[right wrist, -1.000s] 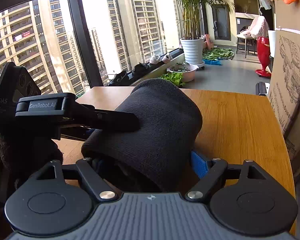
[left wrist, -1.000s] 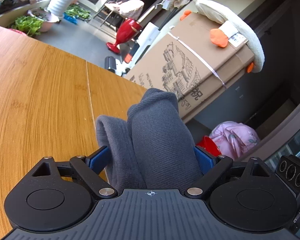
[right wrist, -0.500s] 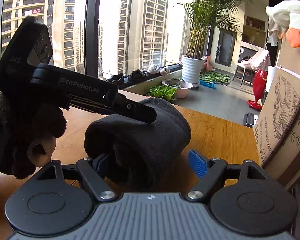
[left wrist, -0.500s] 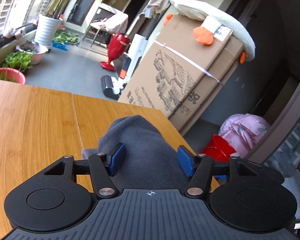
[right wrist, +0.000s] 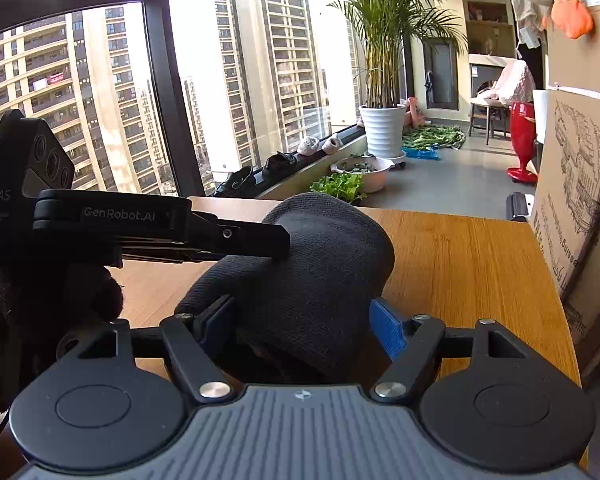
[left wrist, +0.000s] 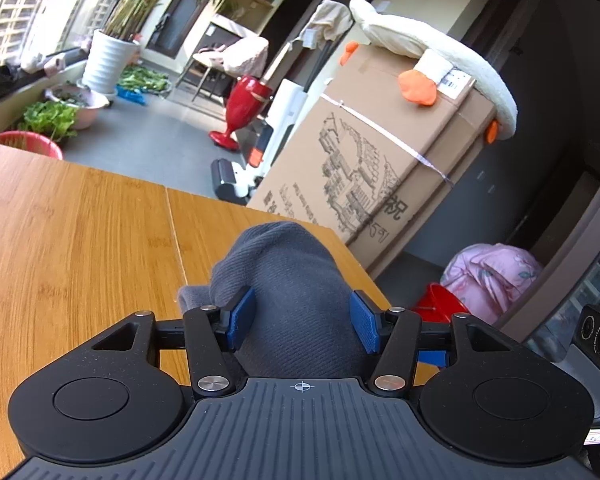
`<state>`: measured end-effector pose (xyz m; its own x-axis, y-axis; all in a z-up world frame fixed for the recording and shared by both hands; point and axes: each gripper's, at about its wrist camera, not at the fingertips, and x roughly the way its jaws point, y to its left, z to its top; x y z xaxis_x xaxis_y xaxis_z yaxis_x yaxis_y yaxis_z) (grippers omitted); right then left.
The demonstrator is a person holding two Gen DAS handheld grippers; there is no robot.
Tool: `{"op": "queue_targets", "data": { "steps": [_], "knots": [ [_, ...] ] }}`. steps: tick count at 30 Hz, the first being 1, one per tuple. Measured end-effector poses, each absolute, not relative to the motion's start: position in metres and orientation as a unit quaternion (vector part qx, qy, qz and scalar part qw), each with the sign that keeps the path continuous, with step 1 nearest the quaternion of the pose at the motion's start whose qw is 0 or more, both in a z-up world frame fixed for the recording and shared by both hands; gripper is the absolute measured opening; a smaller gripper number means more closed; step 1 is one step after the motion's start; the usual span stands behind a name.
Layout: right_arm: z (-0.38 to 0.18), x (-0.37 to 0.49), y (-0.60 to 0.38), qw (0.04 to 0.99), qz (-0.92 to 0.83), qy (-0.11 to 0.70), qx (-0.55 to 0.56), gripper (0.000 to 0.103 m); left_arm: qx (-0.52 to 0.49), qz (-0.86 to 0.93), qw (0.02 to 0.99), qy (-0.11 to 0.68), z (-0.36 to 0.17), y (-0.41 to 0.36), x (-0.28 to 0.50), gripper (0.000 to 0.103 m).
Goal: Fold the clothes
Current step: 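Finish rolling to the waistband with both grippers and press the roll flat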
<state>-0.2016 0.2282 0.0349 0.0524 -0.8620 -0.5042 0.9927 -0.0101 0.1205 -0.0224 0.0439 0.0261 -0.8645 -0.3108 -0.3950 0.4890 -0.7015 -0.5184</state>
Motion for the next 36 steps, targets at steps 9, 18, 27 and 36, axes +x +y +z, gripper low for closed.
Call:
{"op": "queue_targets", "data": {
  "steps": [9,18,27,36],
  "knots": [
    [0.018,-0.189,0.224,0.648,-0.708,0.201,0.193,0.091,0.151,-0.900,0.273,0.304,0.028,0.060,-0.011,0.086],
    [0.023,-0.182,0.208,0.644,-0.708,0.217,0.191,0.096,0.174,-0.902,0.319,0.233,0.037,0.069,-0.016,0.092],
    [0.018,-0.169,0.194,0.643,-0.708,0.237,0.169,0.103,0.166,-0.898,0.329,0.242,0.029,0.056,-0.006,0.097],
    [0.018,-0.175,0.204,0.601,-0.743,0.260,0.140,0.103,0.164,-0.899,0.316,0.256,0.019,0.060,-0.009,0.098]
  ]
}}
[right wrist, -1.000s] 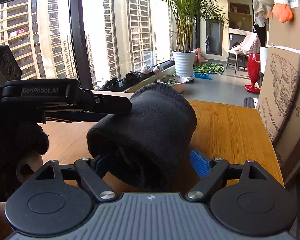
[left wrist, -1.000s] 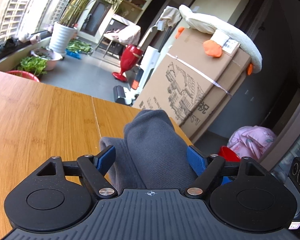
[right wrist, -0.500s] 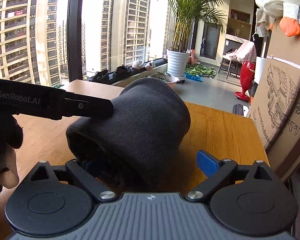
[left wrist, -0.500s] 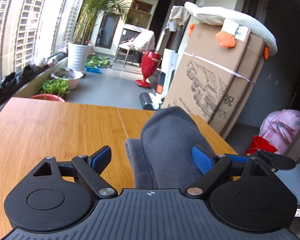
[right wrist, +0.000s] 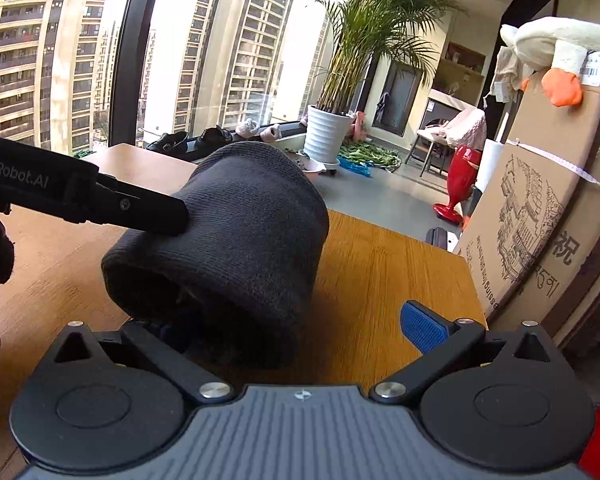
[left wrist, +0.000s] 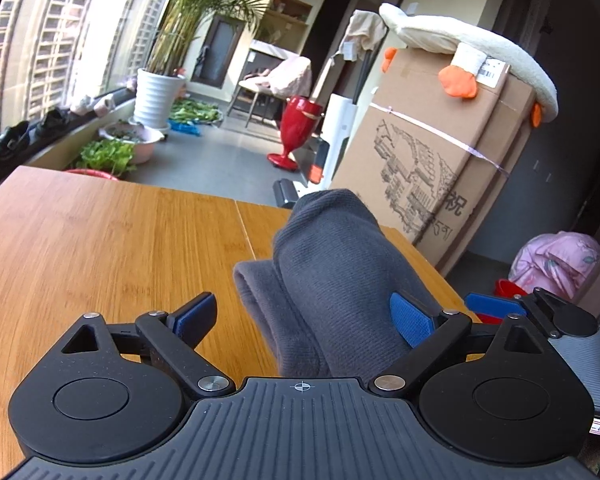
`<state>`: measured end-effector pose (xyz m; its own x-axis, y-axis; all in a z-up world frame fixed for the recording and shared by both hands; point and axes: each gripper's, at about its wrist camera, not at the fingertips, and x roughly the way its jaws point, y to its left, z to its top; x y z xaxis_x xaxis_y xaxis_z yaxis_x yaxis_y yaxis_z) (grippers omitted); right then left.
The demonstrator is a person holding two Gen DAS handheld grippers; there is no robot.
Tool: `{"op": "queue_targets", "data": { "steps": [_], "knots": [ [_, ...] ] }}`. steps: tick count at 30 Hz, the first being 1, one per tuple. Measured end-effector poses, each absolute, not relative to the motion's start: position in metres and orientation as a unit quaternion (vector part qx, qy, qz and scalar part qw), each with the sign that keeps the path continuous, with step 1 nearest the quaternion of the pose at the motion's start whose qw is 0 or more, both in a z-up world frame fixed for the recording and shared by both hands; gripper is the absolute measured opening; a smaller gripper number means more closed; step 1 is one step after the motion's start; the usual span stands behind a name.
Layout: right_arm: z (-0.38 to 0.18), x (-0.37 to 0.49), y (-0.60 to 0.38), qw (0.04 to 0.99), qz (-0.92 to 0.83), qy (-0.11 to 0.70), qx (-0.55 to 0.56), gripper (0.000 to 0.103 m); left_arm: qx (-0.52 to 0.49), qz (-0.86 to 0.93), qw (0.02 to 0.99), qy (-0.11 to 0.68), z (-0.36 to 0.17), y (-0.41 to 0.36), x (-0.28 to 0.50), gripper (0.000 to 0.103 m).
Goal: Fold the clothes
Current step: 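Finish rolling to the waistband with both grippers and press the roll flat, then release the rolled sweatpants and pull both grippers back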
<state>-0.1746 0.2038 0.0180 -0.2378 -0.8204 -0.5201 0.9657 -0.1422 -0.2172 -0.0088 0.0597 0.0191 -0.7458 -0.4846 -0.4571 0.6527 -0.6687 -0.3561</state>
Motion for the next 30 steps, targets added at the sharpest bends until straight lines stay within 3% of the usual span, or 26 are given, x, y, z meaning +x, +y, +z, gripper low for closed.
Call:
{"op": "queue_targets", "data": {
  "steps": [11,21,30],
  "knots": [
    [0.014,-0.168,0.210,0.611,-0.739,0.243,0.149,0.103,0.157,-0.892,0.347,0.244,0.016,0.054,-0.003,0.103],
    [0.015,-0.185,0.245,0.599,-0.774,0.118,0.167,0.103,0.097,-0.883,0.407,0.213,0.017,0.081,0.028,0.103],
    [0.010,-0.183,0.236,0.573,-0.780,0.152,0.200,0.103,0.145,-0.868,0.454,0.138,0.025,0.129,0.025,0.103]
  ]
}}
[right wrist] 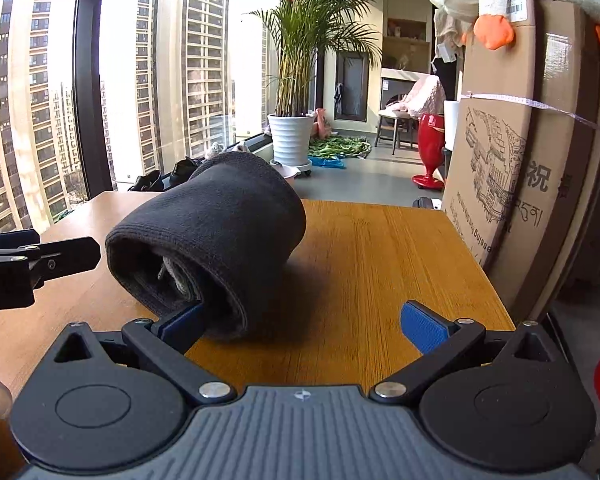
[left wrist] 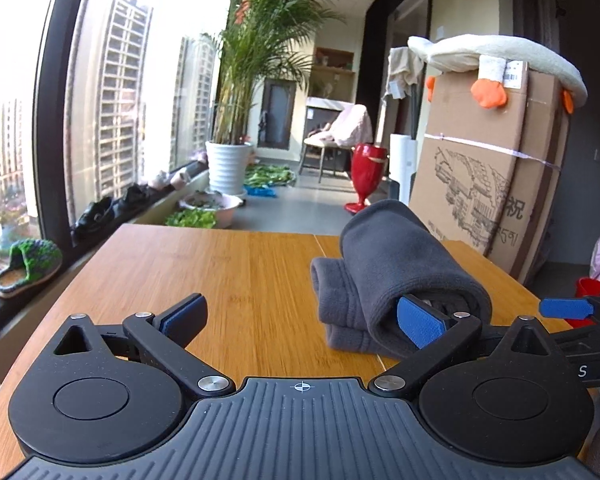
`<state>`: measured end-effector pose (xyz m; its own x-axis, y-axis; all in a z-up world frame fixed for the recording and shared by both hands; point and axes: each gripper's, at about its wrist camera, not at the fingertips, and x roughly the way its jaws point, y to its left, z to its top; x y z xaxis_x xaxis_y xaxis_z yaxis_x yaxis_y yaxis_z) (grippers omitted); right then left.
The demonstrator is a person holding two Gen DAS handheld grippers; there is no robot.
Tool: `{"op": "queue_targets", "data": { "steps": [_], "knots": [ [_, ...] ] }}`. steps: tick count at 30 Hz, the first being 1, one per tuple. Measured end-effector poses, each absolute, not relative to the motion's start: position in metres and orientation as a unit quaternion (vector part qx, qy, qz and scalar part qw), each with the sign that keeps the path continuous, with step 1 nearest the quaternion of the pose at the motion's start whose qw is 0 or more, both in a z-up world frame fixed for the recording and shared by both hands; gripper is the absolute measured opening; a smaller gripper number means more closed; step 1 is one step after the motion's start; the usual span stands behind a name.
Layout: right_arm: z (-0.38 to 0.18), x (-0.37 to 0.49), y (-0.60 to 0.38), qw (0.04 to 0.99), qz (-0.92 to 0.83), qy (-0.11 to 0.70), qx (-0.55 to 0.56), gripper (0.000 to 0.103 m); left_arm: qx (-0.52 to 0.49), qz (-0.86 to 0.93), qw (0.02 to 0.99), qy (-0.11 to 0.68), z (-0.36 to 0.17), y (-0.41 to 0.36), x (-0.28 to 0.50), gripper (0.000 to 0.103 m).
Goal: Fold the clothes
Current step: 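Release the rolled sweatpants and pull both grippers back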
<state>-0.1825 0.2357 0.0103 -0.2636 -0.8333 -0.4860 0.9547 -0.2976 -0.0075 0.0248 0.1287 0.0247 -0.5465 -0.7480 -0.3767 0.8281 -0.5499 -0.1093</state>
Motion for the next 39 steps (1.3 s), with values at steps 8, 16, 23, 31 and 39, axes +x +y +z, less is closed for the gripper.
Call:
{"op": "queue_targets", "data": {
  "steps": [8,16,23,31,39],
  "knots": [
    [0.009,-0.181,0.266,0.581,-0.771,0.107,0.240,0.103,0.158,-0.856,0.477,0.121,0.025,0.167,0.037,0.103],
    [0.014,-0.157,0.320,0.545,-0.814,0.077,0.187,0.103,0.147,-0.865,0.476,0.062,0.030,0.216,0.045,0.103],
    [0.021,-0.127,0.334,0.562,-0.815,0.095,0.105,0.103,0.157,-0.862,0.476,0.074,0.029,0.215,0.044,0.103],
    [0.022,-0.140,0.330,0.552,-0.818,0.084,0.141,0.103,0.158,-0.858,0.478,0.104,0.025,0.206,0.049,0.103],
    [0.022,-0.135,0.330,0.547,-0.820,0.090,0.142,0.103,0.160,-0.858,0.476,0.105,0.025,0.205,0.050,0.103]
  ]
}}
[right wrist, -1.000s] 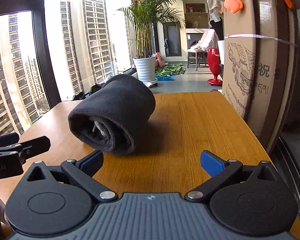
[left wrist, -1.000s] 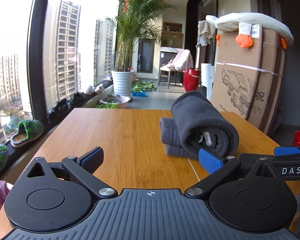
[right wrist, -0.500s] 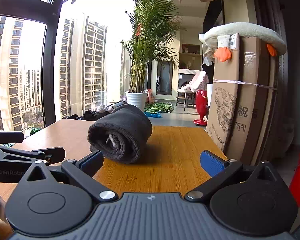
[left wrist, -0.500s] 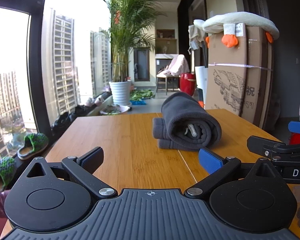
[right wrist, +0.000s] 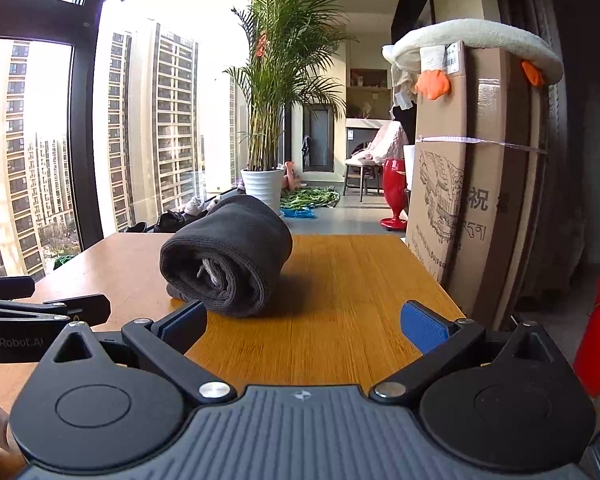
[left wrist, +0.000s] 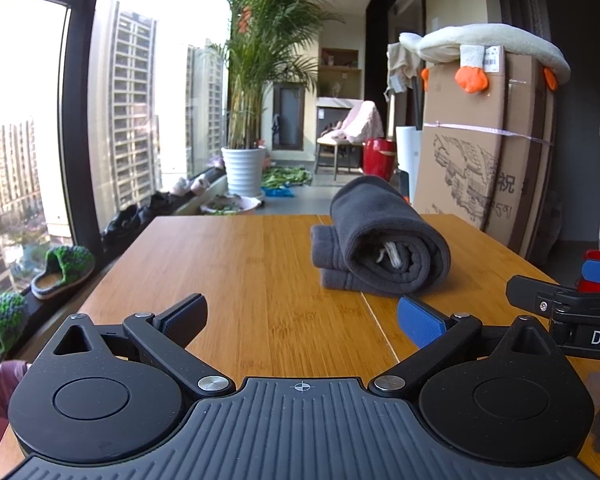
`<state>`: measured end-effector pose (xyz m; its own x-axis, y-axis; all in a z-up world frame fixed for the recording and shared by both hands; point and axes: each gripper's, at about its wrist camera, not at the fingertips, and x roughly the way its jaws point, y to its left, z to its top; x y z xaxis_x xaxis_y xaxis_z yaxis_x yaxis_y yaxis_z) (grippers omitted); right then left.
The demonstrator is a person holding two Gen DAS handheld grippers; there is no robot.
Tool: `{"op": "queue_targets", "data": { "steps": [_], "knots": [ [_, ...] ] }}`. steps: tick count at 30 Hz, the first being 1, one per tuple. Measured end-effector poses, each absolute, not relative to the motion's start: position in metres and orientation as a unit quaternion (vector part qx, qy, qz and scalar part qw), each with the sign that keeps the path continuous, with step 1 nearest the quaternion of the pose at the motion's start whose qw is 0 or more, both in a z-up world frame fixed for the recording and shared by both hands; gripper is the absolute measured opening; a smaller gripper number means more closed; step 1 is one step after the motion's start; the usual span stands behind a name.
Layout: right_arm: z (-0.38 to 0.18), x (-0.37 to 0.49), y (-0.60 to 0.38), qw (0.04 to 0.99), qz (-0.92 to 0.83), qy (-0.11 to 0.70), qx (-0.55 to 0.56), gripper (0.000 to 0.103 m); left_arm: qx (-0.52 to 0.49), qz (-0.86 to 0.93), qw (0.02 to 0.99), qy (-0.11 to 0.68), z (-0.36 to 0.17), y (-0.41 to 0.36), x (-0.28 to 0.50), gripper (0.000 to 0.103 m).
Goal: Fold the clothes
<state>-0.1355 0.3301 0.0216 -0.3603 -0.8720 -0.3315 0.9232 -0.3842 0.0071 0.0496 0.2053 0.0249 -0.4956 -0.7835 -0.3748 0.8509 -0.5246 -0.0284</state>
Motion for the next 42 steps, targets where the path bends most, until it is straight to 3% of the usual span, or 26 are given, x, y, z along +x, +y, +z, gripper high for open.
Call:
{"op": "queue_targets", "data": {
  "steps": [42],
  "knots": [
    [0.0162,-0.1384,0.3251,0.552,-0.812,0.088,0.167,0.103,0.163,-0.858,0.471,0.122,0.0239,0.2007,0.0539,0.103]
  ]
}}
